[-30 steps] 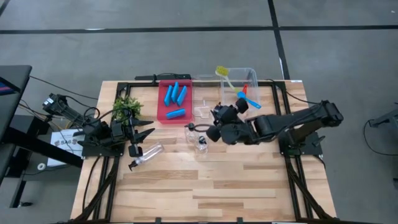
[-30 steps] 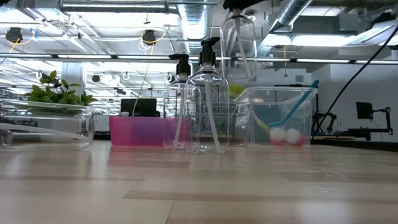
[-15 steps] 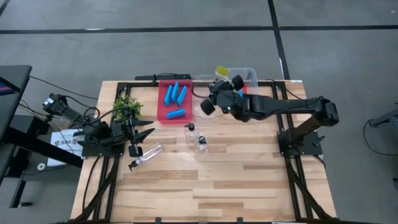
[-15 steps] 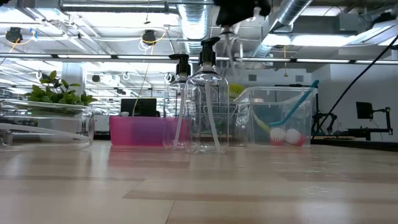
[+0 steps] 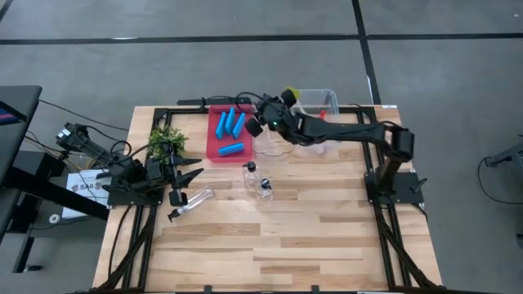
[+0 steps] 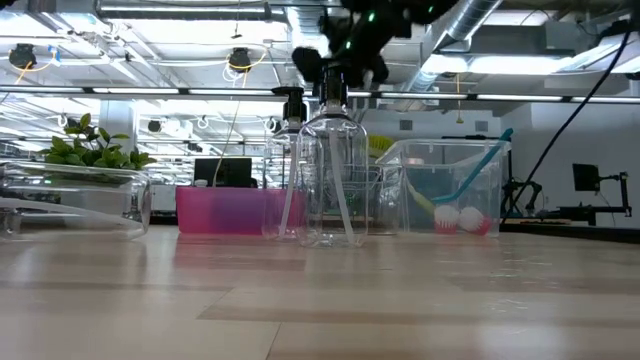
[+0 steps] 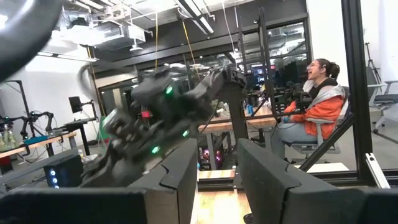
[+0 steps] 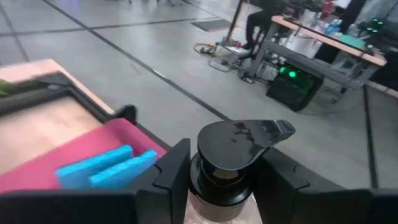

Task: Pick & Place Kitchen Sink Supplies
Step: Put the spray bottle into the transparent bin

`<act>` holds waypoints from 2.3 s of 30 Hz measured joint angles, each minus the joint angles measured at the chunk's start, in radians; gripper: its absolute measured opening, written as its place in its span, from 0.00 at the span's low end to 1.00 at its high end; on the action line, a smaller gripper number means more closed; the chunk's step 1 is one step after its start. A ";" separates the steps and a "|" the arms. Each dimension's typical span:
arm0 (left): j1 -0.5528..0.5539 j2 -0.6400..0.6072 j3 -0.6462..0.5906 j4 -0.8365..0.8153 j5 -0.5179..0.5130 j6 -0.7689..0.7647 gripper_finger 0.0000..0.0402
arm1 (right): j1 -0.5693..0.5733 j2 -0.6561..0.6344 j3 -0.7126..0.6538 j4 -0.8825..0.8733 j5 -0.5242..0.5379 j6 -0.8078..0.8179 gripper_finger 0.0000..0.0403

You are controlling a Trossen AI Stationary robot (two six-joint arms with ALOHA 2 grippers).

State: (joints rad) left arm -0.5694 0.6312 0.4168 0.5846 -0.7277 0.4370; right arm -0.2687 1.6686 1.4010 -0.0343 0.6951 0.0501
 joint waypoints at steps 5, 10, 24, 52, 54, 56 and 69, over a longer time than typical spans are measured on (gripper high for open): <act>0.000 0.000 0.000 0.000 0.000 0.000 0.29 | -0.059 0.074 0.000 0.049 -0.040 -0.008 0.33; 0.000 0.000 0.000 0.000 0.000 0.000 0.29 | -0.104 0.127 0.000 0.099 -0.108 0.003 0.33; 0.000 0.000 0.000 0.000 0.000 0.000 0.29 | -0.146 0.153 0.000 0.092 -0.123 0.042 0.35; 0.000 0.000 0.000 0.000 0.000 0.000 0.29 | -0.152 0.152 -0.032 0.041 -0.121 0.128 0.39; 0.000 0.000 0.000 0.000 0.000 0.000 0.29 | -0.152 0.152 -0.032 0.042 -0.120 0.128 0.41; 0.000 0.000 0.000 0.000 0.000 0.000 0.29 | -0.153 0.152 -0.032 0.042 -0.120 0.128 0.41; 0.000 0.000 0.000 0.000 0.000 0.000 0.29 | -0.143 0.152 -0.032 0.018 -0.122 0.124 0.46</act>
State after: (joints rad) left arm -0.5694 0.6310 0.4168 0.5846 -0.7273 0.4368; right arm -0.4112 1.8210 1.3693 -0.0160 0.5728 0.1743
